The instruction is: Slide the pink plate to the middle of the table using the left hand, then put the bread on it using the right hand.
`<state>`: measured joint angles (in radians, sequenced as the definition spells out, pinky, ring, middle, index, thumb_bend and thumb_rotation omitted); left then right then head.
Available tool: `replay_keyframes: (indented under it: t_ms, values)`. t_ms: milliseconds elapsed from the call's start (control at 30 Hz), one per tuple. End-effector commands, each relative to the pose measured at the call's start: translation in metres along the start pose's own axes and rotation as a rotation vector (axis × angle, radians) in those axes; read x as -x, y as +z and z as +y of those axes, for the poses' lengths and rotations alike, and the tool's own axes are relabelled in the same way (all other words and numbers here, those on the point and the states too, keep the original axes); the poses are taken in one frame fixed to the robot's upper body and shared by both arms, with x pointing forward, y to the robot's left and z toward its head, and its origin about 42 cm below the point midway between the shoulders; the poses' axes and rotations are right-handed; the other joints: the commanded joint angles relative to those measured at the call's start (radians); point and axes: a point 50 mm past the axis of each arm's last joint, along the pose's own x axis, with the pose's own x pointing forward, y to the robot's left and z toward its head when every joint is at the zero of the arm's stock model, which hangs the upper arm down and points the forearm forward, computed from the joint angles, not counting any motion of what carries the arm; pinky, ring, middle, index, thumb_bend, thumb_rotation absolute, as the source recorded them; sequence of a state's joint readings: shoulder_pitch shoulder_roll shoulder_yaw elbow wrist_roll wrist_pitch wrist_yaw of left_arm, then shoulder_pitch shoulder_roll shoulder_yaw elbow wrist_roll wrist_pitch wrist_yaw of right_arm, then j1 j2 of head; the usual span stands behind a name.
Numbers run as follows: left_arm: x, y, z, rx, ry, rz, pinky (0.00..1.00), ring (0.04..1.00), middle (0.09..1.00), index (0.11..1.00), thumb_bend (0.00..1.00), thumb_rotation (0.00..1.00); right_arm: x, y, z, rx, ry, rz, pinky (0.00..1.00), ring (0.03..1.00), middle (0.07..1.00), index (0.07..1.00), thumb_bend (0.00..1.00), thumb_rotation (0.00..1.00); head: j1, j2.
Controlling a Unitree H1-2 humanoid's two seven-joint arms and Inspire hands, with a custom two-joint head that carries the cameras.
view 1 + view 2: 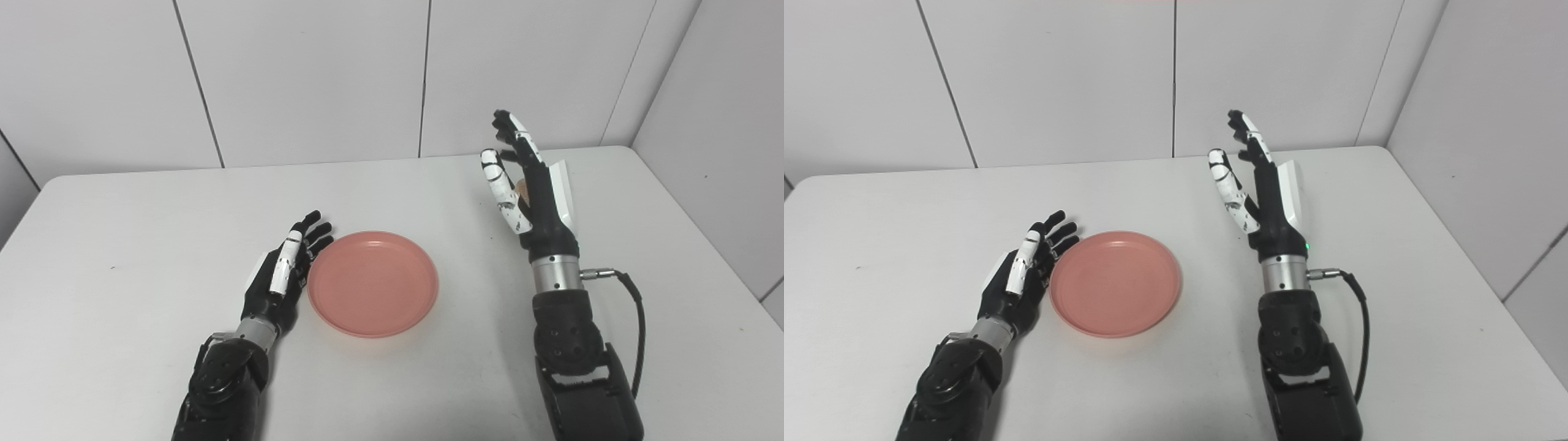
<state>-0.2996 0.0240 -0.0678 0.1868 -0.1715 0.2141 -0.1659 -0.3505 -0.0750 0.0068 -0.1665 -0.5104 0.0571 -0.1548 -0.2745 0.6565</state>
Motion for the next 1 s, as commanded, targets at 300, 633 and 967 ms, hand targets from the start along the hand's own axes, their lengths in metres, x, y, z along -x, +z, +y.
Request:
replay_keyframes:
  t_ms: [300,633,967]
  values:
    - [0.006,-0.014,0.006,-0.009,-0.001,0.060,0.89,0.882,0.889,0.884,0.34,1.00,-0.058,0.011,-0.021,0.260,-0.089,0.131,0.69,0.810,0.863,0.873,0.81,0.81,-0.019,0.002]
    - [0.006,-0.014,0.007,-0.023,-0.009,0.061,0.89,0.889,0.897,0.891,0.35,1.00,-0.087,-0.008,-0.025,0.447,-0.050,0.289,0.69,0.850,0.895,0.915,0.94,0.69,-0.032,0.004]
    - [0.007,-0.012,0.009,-0.018,-0.007,0.059,0.89,0.884,0.895,0.890,0.35,1.00,-0.101,-0.038,-0.025,0.541,-0.004,0.432,0.78,0.925,0.946,0.973,0.97,0.71,-0.041,0.012]
